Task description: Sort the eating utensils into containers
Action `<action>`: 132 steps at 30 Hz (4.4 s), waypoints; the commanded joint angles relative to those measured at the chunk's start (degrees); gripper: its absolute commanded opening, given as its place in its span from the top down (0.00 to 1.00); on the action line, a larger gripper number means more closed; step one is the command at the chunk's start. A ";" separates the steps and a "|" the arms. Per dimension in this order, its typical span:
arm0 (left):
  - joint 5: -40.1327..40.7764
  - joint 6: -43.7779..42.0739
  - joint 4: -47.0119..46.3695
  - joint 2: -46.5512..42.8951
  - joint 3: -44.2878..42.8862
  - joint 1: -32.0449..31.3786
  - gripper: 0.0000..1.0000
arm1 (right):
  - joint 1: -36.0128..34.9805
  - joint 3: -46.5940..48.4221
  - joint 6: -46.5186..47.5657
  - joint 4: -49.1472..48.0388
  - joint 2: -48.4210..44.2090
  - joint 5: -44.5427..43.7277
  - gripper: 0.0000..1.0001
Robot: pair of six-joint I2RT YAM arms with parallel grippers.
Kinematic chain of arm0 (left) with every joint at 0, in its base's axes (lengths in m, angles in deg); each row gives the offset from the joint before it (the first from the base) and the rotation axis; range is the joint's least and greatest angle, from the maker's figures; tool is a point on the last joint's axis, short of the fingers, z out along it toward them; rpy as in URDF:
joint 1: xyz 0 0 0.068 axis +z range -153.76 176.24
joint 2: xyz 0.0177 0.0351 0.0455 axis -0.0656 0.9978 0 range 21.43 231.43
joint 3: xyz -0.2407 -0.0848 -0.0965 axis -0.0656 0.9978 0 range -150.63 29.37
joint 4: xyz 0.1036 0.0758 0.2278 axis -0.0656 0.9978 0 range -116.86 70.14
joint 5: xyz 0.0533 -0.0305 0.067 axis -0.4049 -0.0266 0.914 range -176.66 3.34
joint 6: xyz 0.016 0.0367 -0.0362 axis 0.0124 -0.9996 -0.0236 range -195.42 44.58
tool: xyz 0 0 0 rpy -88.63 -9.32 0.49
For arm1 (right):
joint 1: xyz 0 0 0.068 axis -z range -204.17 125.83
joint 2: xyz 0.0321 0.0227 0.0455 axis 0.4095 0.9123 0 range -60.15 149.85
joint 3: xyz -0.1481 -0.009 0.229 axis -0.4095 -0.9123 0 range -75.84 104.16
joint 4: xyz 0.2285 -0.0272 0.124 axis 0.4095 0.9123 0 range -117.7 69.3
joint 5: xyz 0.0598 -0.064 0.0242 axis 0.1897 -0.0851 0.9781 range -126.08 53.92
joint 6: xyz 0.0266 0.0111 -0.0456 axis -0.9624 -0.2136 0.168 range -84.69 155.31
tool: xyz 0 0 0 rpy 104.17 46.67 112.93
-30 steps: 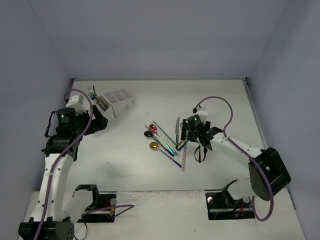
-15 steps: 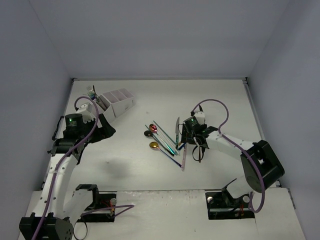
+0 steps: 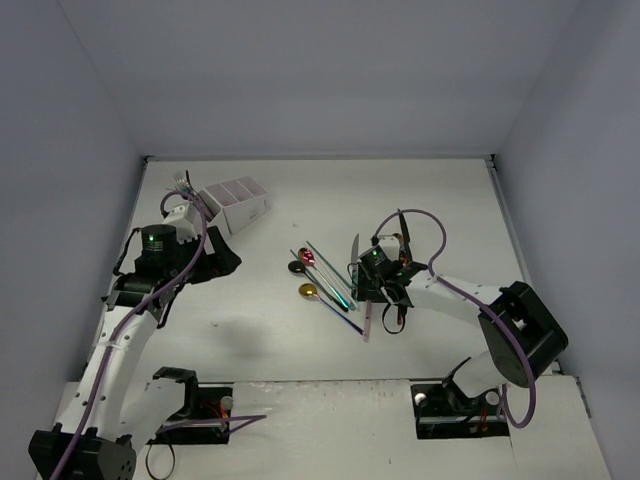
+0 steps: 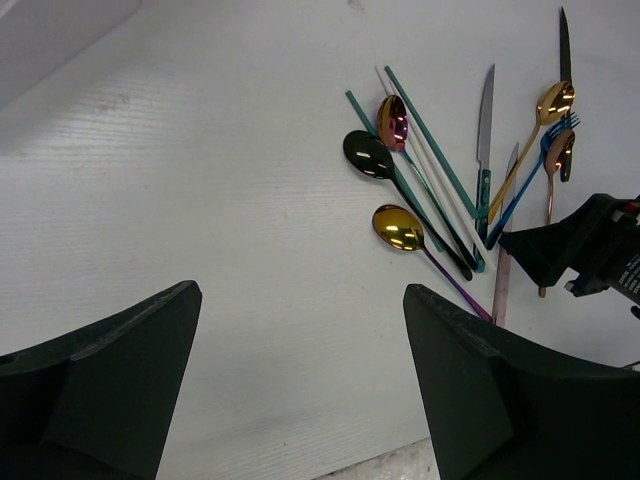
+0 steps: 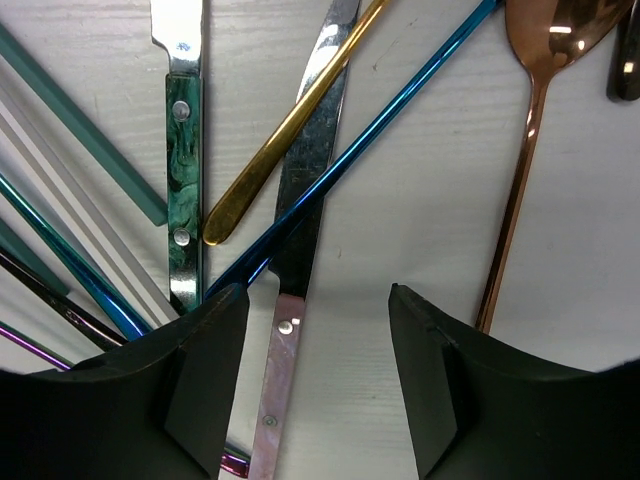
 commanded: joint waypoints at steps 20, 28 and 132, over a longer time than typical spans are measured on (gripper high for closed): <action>1.10 3.35 -3.21 -1.80 -3.37 -2.56 0.20 | -1.50 0.18 -1.49 5.05 1.42 -0.54 1.00; 1.00 3.57 -3.13 -1.95 -3.78 -2.58 0.20 | 1.29 6.00 2.70 5.24 0.89 -1.31 1.00; 25.91 -1.29 -28.09 30.00 -24.25 20.89 1.00 | -6.38 8.80 23.38 -12.90 -18.78 6.28 0.12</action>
